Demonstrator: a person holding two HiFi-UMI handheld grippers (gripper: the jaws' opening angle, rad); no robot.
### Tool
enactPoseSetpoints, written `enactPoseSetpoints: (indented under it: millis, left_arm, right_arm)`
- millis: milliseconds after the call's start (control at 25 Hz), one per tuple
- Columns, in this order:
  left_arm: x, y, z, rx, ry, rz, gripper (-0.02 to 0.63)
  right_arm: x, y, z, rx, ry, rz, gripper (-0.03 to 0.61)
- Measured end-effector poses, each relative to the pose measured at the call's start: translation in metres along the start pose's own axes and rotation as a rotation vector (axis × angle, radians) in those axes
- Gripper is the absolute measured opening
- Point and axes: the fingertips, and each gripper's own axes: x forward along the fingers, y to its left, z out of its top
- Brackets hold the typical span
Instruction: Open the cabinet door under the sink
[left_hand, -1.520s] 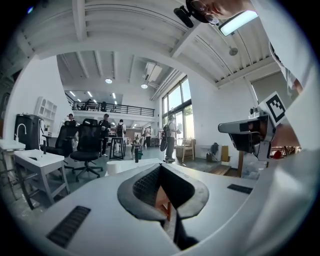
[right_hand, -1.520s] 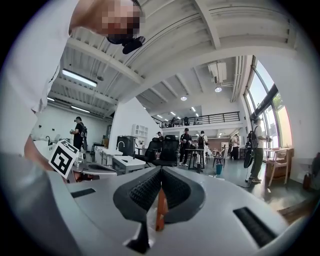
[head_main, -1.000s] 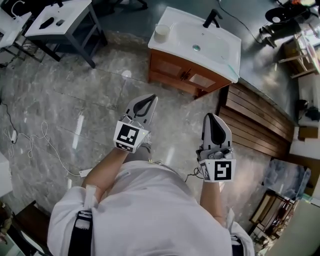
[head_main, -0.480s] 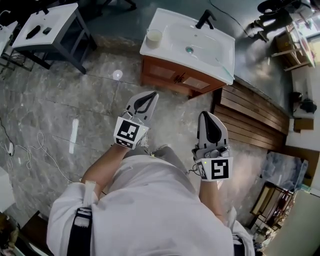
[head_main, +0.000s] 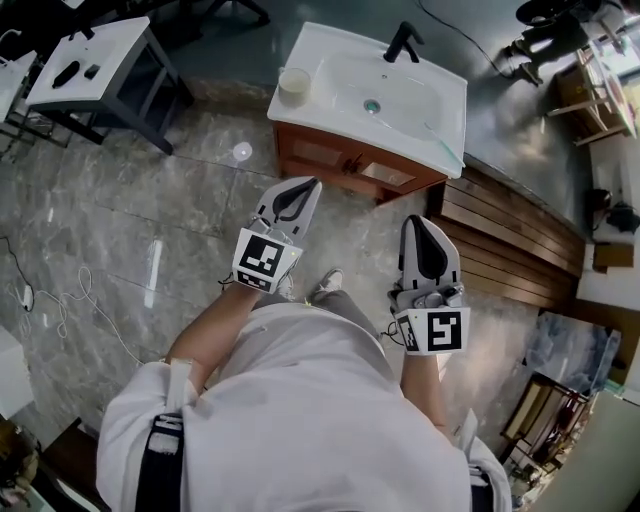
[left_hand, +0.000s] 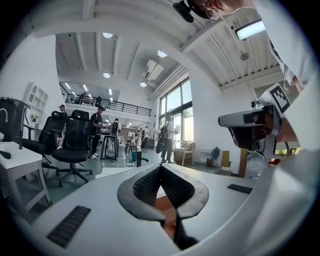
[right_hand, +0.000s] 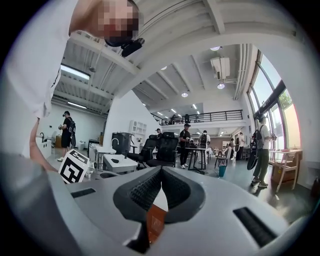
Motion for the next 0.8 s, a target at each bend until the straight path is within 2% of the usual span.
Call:
enactPoseSetpoints:
  millis: [200,480,640,800]
  left_arm:
    - [0.026,-0.005,0.01,0.014,0.001,0.074,0.011]
    - [0.045,0.0,-0.01,0.001,0.054,0.163,0.011]
    - [0.067,0.002,-0.026,-0.007,0.066,0.171,0.011]
    - [0.091,0.008,-0.058,-0.021,0.101,0.156,0.011]
  right_arm:
    - [0.021,-0.039,0.002,-0.003,-0.01,0.075,0.032]
    - [0.04,-0.077,-0.018,0.014,0.014,0.127,0.031]
    - [0.046,-0.095,-0.043,0.03,0.059,0.121,0.031]
    - [0.062,-0.105,-0.077,0.042,0.105,0.129,0.031]
